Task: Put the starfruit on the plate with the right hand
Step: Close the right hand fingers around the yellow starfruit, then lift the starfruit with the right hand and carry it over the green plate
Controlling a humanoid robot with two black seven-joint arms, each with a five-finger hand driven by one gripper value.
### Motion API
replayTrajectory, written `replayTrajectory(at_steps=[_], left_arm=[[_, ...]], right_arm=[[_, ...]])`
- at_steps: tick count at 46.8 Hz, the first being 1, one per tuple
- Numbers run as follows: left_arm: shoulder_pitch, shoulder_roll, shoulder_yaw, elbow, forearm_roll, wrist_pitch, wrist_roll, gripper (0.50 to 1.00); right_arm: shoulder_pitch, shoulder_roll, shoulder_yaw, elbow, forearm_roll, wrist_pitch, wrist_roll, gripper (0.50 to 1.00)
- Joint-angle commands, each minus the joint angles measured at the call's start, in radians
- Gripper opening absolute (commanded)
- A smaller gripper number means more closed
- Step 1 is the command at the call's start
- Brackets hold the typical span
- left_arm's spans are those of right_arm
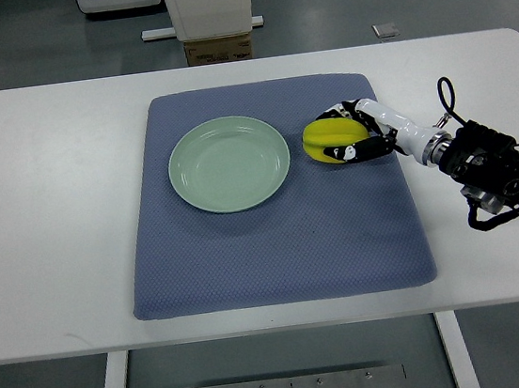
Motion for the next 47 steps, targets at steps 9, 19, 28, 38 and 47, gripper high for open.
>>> replayTrajectory(at_steps=[9, 19, 28, 38, 47], left_arm=[[0.000, 0.000, 0.000, 0.000, 0.000, 0.000, -0.001, 1.000], [0.000, 0.000, 0.000, 0.000, 0.000, 0.000, 0.000, 1.000], [0.000, 0.000, 0.000, 0.000, 0.000, 0.000, 0.000, 1.000], [0.000, 0.000, 0.000, 0.000, 0.000, 0.000, 0.000, 1.000], [0.000, 0.000, 0.000, 0.000, 0.000, 0.000, 0.000, 1.000]], right_arm=[[0.007, -0.006, 0.015, 0.008, 0.006, 0.012, 0.004, 0.500], [0.043, -0.051, 0.058, 0.084, 0.063, 0.048, 0.007, 0.500], [0.065, -0.075, 0.058, 0.121, 0.066, 0.049, 0.009, 0.500], [0.089, -0.086, 0.058, 0.181, 0.066, 0.048, 0.009, 0.500], [0.093, -0.072, 0.058, 0.187, 0.068, 0.048, 0.004, 0.500]])
